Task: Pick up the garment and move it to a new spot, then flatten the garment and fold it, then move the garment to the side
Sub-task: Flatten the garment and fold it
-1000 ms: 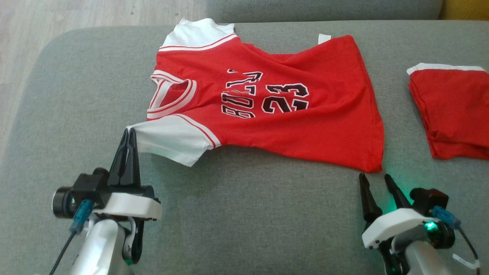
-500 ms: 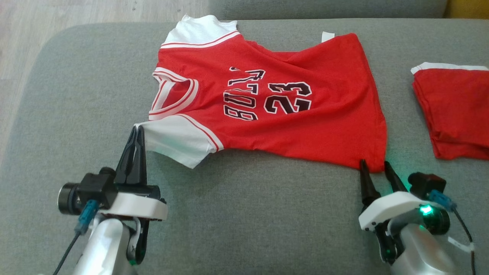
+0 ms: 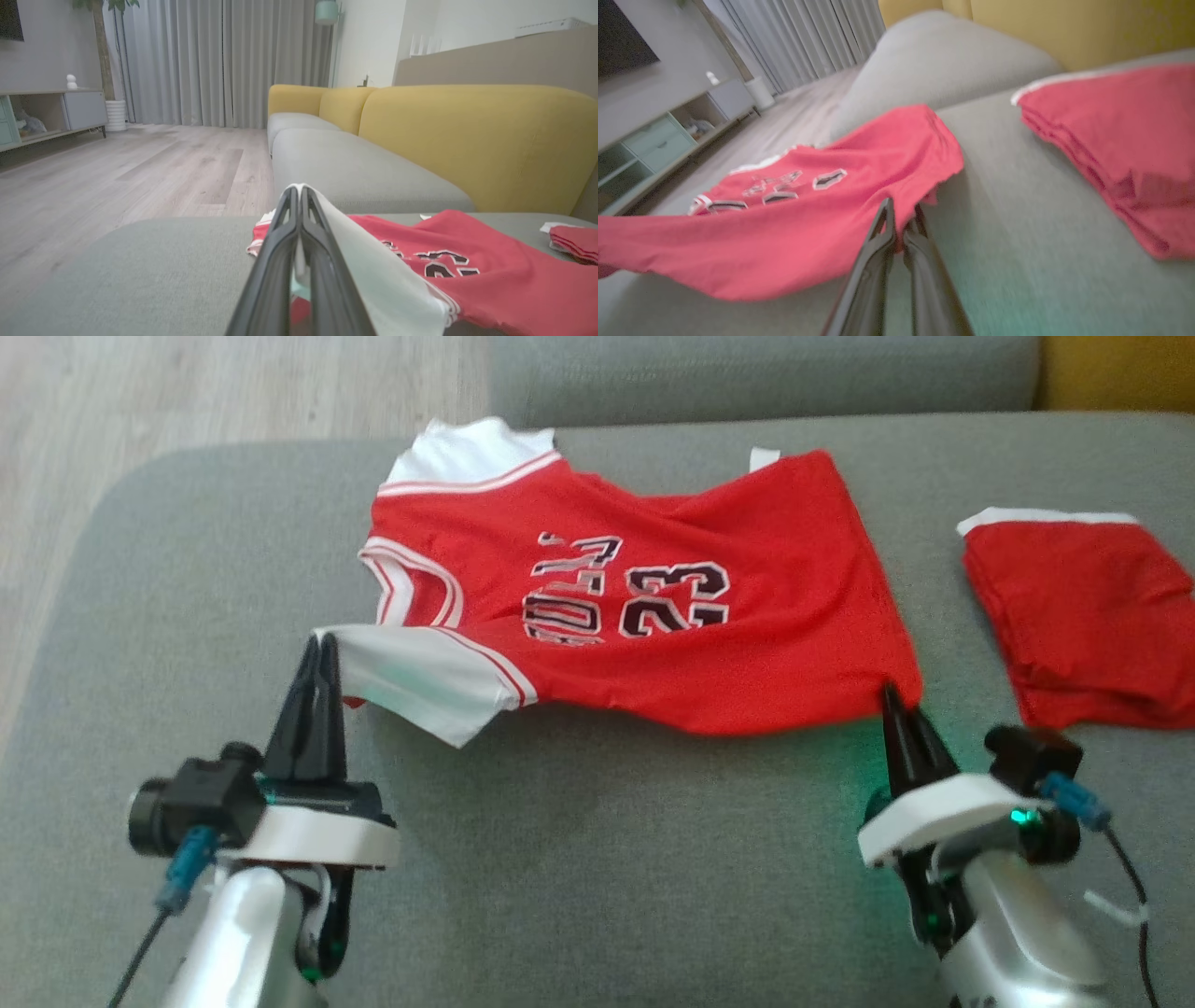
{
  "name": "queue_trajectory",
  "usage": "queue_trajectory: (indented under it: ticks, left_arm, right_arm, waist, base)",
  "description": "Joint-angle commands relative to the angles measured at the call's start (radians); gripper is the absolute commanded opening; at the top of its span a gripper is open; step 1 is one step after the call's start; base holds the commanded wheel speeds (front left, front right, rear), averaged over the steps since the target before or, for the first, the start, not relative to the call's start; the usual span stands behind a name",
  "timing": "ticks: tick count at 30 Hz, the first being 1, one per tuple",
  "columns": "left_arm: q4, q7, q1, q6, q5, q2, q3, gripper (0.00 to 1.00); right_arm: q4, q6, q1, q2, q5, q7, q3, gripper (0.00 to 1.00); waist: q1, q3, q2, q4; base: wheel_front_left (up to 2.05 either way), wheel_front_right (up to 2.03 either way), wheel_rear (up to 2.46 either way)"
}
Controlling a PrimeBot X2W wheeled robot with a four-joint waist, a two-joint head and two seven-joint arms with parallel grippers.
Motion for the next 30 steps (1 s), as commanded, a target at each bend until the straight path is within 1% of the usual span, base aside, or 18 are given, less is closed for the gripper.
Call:
queue_trajectory:
  ticks: [1,4,8,14,18,22,23,27,30]
  left_arm:
    - [-0.053,-0.007,-0.022,0.0,-0.005,0.034,0.049,0.0]
    - [-0.101,0.004,-0.036,-0.001,-0.028,0.039,0.067,0.0]
    - [-0.18,0.034,-0.094,-0.004,-0.073,0.047,0.103,0.0]
    - [-0.312,0.074,-0.215,0.002,-0.137,0.057,0.16,0.0]
    - [-0.428,0.101,-0.276,0.012,-0.166,0.068,0.191,0.0]
    - [-0.555,0.168,-0.295,0.031,-0.177,0.1,0.216,0.0]
    - [-0.555,0.168,-0.295,0.031,-0.177,0.1,0.216,0.0]
    - [-0.654,0.243,-0.286,0.058,-0.207,0.132,0.262,0.0]
    - [-0.687,0.288,-0.276,0.07,-0.212,0.167,0.295,0.0]
  right_arm:
    - [-0.067,-0.001,-0.019,0.001,0.004,-0.013,0.027,0.0]
    - [-0.154,-0.001,-0.03,0.001,0.001,-0.014,0.038,0.0]
    - [-0.25,-0.001,-0.076,0.001,-0.045,-0.01,0.034,0.0]
    - [-0.396,-0.001,-0.174,-0.001,-0.12,0.053,0.029,0.0]
    - [-0.511,-0.001,-0.216,-0.03,-0.131,0.102,0.047,0.0]
    - [-0.642,-0.001,-0.223,-0.061,-0.125,0.166,0.048,0.0]
    - [-0.642,-0.001,-0.223,-0.061,-0.125,0.166,0.048,0.0]
    - [-0.776,-0.001,-0.202,-0.077,-0.116,0.241,0.031,0.0]
    - [-0.858,-0.001,-0.18,-0.081,-0.122,0.3,0.016,0.0]
  waist:
    - [0.0,-0.029,0.0,-0.012]
    - [0.0,-0.063,0.0,-0.019]
    - [0.0,-0.106,0.0,-0.022]
    - [0.0,-0.142,0.0,-0.025]
    - [0.0,-0.158,0.0,-0.028]
    - [0.0,-0.162,0.0,-0.03]
    - [0.0,-0.162,0.0,-0.03]
    - [0.0,-0.152,0.0,-0.032]
    - [0.0,-0.132,0.0,-0.03]
  base:
    - [0.0,0.0,0.0]
    - [0.0,0.0,0.0]
    - [0.0,0.0,0.0]
    - [0.0,0.0,0.0]
    - [0.0,0.0,0.0]
    - [0.0,0.0,0.0]
    - [0.0,0.0,0.0]
    - [0.0,0.0,0.0]
    - [0.0,0.0,0.0]
